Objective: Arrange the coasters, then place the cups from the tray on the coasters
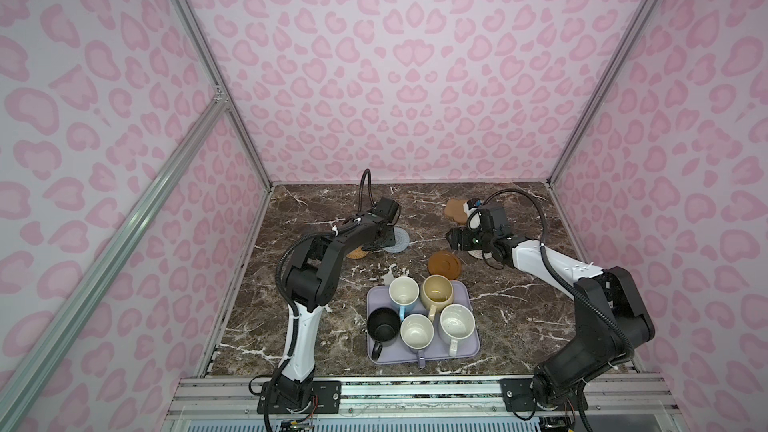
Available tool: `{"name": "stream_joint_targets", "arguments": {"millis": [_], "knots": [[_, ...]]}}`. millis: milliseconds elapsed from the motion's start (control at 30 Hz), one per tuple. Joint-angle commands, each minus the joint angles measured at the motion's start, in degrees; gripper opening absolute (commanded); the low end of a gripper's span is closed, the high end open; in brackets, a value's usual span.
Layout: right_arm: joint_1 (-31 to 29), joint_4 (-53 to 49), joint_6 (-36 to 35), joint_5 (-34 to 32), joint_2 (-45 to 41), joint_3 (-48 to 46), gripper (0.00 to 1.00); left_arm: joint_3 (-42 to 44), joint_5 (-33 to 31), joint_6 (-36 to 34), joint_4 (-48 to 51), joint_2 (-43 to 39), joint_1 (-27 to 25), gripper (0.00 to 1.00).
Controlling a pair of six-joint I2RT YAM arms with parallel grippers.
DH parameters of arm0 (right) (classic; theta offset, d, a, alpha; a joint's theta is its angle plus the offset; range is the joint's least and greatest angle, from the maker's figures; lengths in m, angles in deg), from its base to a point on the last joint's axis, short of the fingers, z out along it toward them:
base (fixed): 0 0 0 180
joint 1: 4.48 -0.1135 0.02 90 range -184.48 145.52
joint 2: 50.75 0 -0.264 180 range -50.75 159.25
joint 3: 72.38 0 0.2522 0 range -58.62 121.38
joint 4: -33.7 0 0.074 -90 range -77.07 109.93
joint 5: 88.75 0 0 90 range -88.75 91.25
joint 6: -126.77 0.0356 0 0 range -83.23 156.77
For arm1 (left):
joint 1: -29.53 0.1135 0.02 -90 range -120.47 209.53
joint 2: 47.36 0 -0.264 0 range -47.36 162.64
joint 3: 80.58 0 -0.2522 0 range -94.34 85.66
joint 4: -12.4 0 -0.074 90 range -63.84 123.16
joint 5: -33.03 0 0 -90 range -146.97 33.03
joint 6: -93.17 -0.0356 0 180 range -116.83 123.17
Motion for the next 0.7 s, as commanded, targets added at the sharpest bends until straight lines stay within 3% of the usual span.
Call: {"name": "stream_joint_targets", "arguments": {"millis": [0,667], "knots": [[-0.1,-0.4,-0.4,-0.9,-0.2,-0.3,0.92,1.2,-1.0,-0.6,3.7,-1.0,0.0,0.56],[-0.2,-1.0,-0.4,-1.1,-1.4,-0.5,0.92,0.7,-2.2,0.9,4.5,-3.4,0.1,0.48]]}}
